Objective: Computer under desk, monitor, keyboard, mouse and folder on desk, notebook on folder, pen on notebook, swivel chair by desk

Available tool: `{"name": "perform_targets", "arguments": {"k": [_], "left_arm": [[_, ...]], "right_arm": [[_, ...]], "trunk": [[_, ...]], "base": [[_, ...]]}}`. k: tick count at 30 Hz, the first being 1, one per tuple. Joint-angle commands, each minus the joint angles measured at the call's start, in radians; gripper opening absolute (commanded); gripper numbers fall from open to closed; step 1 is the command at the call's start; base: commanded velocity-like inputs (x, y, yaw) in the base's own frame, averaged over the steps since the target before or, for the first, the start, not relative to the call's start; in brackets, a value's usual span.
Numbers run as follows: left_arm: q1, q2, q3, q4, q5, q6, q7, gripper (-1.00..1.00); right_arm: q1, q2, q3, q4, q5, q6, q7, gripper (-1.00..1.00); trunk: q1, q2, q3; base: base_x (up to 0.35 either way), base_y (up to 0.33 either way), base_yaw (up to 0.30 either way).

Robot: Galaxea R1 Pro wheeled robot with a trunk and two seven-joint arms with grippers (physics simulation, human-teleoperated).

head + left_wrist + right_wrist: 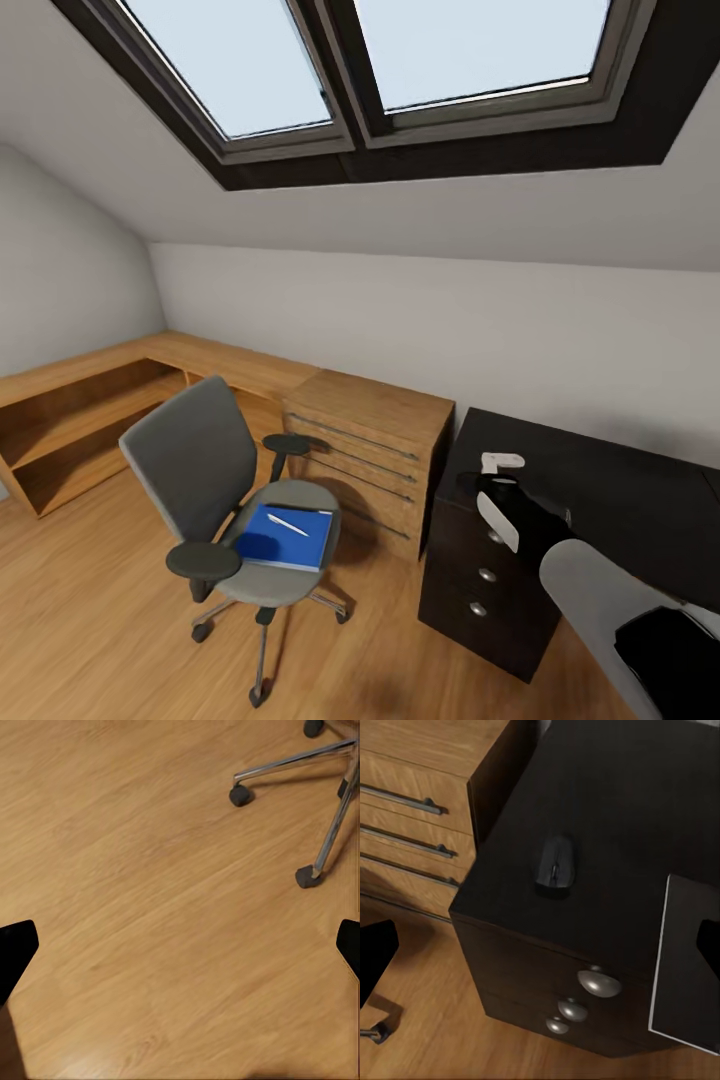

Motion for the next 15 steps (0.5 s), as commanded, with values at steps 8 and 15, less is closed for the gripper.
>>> {"name": "perform_targets", "arguments": {"k": [8,15], "left_arm": [[0.0,0.0,-0.008,-0.001,0.0,0.001,0.01,1.0],[0.0,0.0,-0.008,-0.001,0.001,-0.001,0.01,1.0]], "right_arm": [[-0.001,-0.019,0.007,0.003,-0.008,0.01,-0.007,1.0],[-0.001,-0.025,0.004,0.041,-0.009,0.011,-0.005,1.0]], "trunk": [[0.001,-0.001,-0.001],[0.001,-0.001,-0.001]], "base": [[0.301,0.0,0.0],[0.3,0.0,0.0]]}}
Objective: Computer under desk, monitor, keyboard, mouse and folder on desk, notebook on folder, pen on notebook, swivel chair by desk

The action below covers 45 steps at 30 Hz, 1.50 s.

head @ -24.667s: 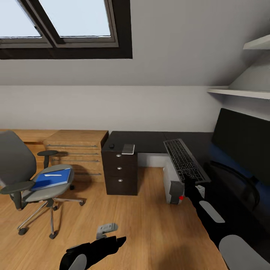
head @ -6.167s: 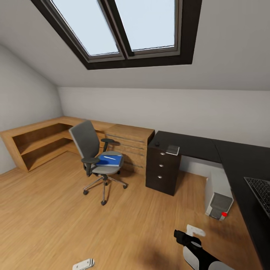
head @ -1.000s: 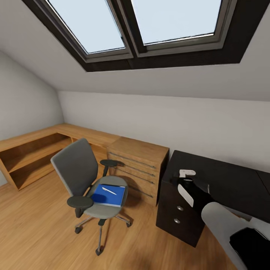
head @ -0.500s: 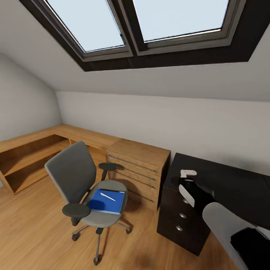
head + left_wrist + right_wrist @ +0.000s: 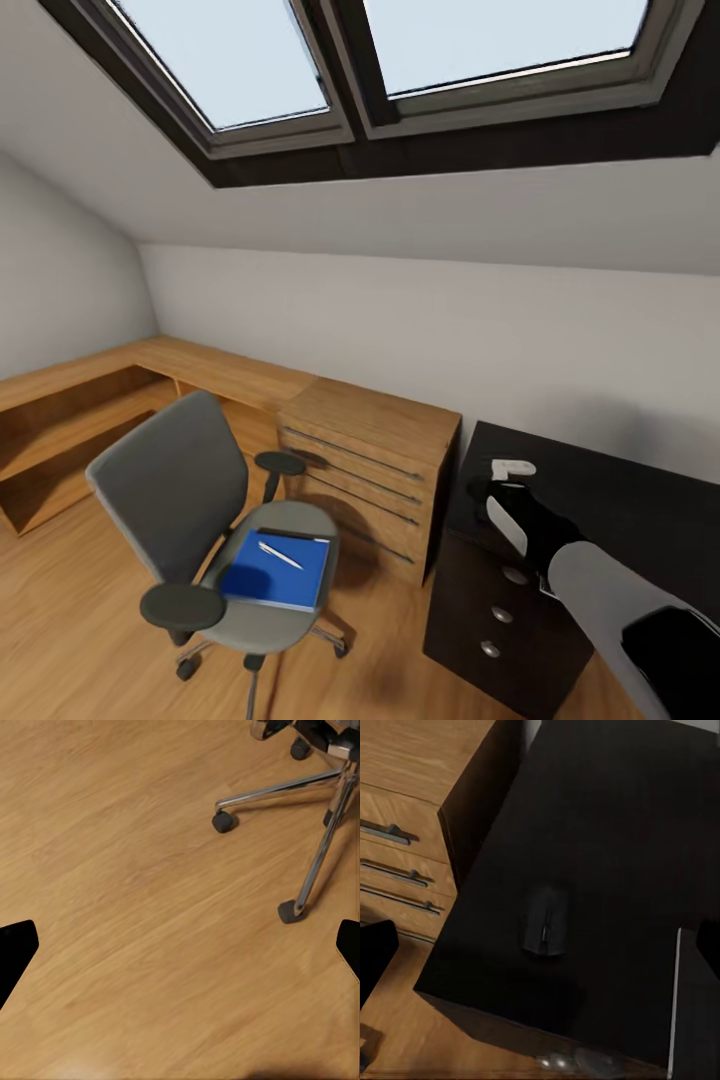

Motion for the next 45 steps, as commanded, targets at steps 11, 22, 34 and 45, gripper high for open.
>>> {"name": "perform_targets", "arguments": {"k": [11,22,34,45], "left_arm": [[0.0,0.0,-0.008,-0.001,-0.001,-0.003,0.011,1.0],[0.0,0.001,-0.008,-0.001,-0.001,-0.002,0.011,1.0],[0.0,0.003,-0.004,-0.001,0.002,-0.003,0.014,1.0],[0.0,0.002,-0.002,-0.002,0.002,-0.007,0.014,1.0]], "right_arm": [[-0.001,-0.008,0.008,0.025,-0.007,0.004,-0.007,1.0],[-0.001,-0.025,0.007,0.024,-0.01,-0.003,-0.007,1.0],[-0.001,-0.024,0.005,0.025,-0.01,0.009,-0.009,1.0],[-0.001,-0.024,0.002,0.025,-0.017,0.051,-0.009,1.0]], "trunk": [[0.001,-0.001,-0.001],[0.001,-0.001,-0.001],[0.001,-0.001,-0.001],[0.039,-0.071,-0.033]], "base": [[0.121,0.0,0.0],[0.185,0.0,0.0],[0.009,0.0,0.0],[0.0,0.0,0.0]]}}
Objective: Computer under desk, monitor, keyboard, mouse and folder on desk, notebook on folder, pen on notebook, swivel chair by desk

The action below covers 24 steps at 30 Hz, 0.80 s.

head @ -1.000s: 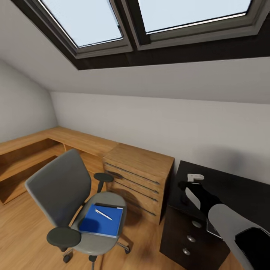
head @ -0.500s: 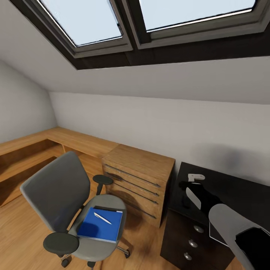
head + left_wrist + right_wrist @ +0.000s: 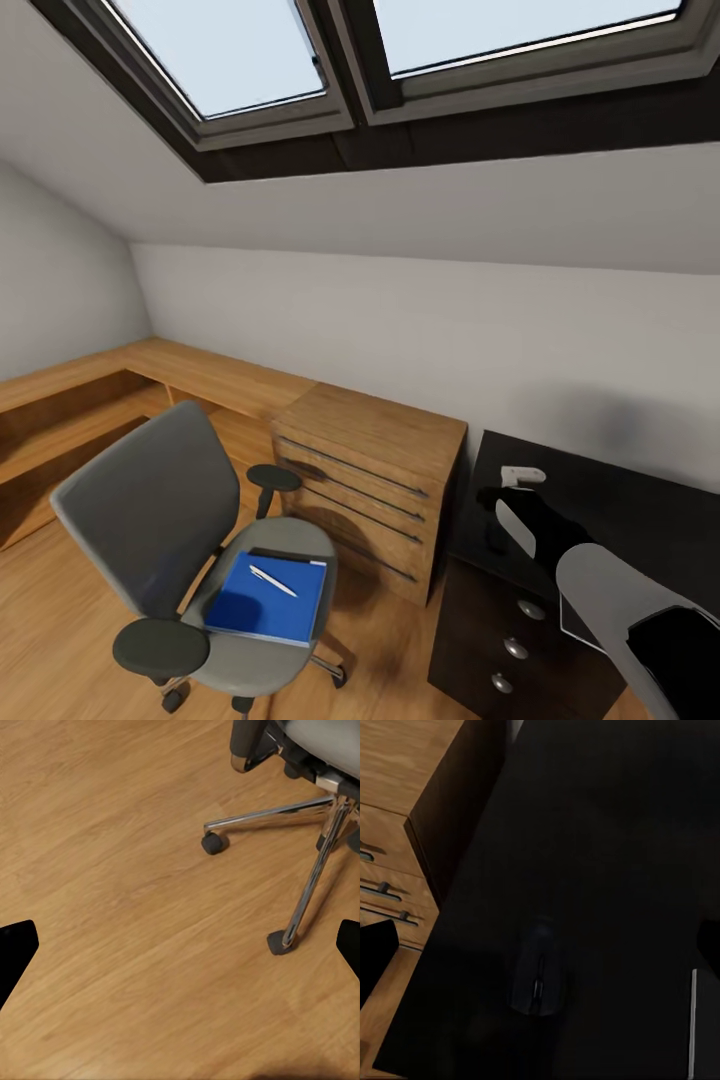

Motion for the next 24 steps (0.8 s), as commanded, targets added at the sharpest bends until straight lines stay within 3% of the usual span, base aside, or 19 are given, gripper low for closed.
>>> {"name": "perform_targets", "arguments": {"k": [1,10,17,24], "left_arm": [[0.0,0.0,-0.009,-0.001,-0.001,-0.001,0.01,1.0],[0.0,0.0,-0.009,-0.001,-0.001,-0.001,0.01,1.0],[0.0,0.0,-0.009,-0.001,-0.001,-0.001,0.01,1.0],[0.0,-0.001,-0.01,-0.001,-0.001,-0.002,0.01,1.0]], "right_arm": [[-0.001,-0.001,0.006,-0.003,-0.008,0.006,-0.007,1.0],[-0.001,-0.002,-0.011,-0.006,-0.01,0.002,-0.006,1.0],[-0.001,-0.004,-0.013,-0.01,-0.009,-0.003,-0.004,1.0],[-0.001,-0.005,-0.021,-0.011,-0.008,-0.003,-0.005,1.0]], "trunk": [[0.004,-0.008,-0.005],[0.039,-0.071,-0.033],[0.039,-0.071,-0.033],[0.065,-0.12,-0.055]], "base": [[0.0,0.0,0.0],[0.0,0.0,0.0],[0.0,0.0,0.0],[0.0,0.0,0.0]]}}
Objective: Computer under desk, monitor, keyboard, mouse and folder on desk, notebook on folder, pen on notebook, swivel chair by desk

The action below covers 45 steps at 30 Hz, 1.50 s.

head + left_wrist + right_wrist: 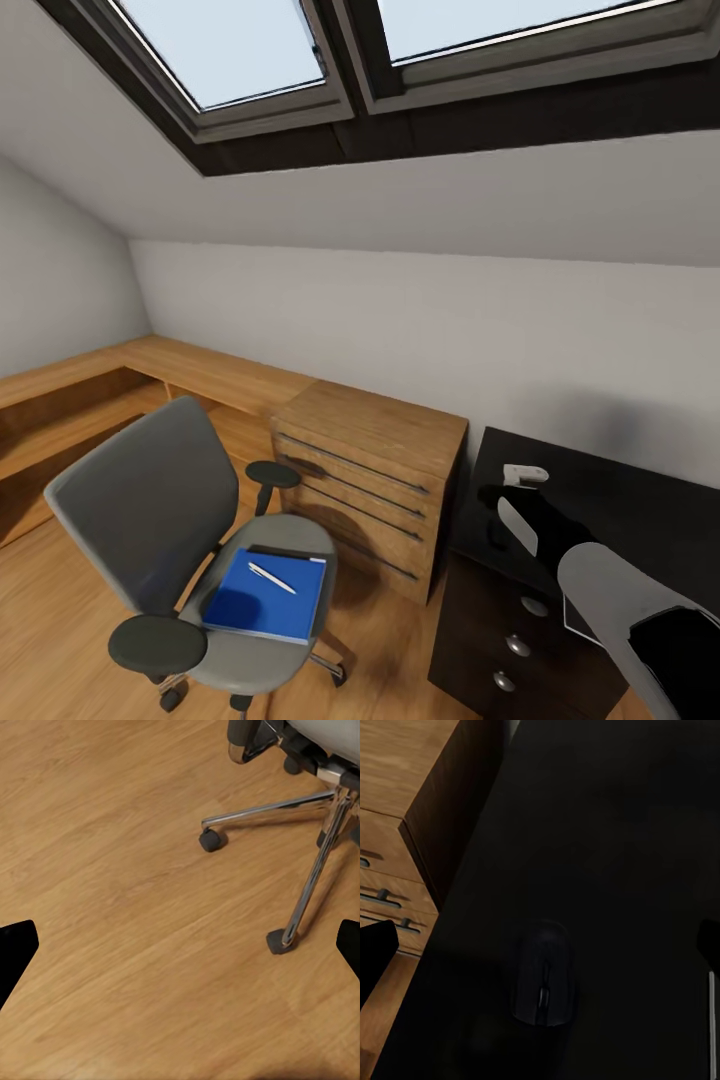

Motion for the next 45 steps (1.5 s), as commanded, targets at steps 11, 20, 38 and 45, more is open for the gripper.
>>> {"name": "perform_targets", "arguments": {"k": [11,20,38,45], "left_arm": [[0.0,0.0,-0.008,-0.001,-0.001,-0.001,0.01,1.0],[0.0,0.0,-0.008,-0.001,-0.001,-0.001,0.01,1.0],[0.0,0.0,-0.008,-0.001,0.0,-0.002,0.011,1.0],[0.0,0.0,-0.007,-0.001,0.003,-0.052,0.013,1.0]], "right_arm": [[-0.001,-0.034,-0.097,-0.001,-0.007,0.014,-0.009,1.0],[-0.001,-0.032,-0.104,-0.002,0.0,0.013,-0.006,1.0],[-0.001,-0.029,-0.099,-0.004,0.0,0.01,0.0,1.0],[-0.001,-0.03,-0.099,-0.003,0.0,0.011,0.0,1.0]], "trunk": [[0.042,-0.078,-0.036],[0.077,-0.141,-0.064],[0.146,-0.267,-0.12],[0.173,-0.316,-0.142]], "base": [[0.0,0.0,0.0],[0.0,0.0,0.0],[0.0,0.0,0.0],[0.0,0.0,0.0]]}}
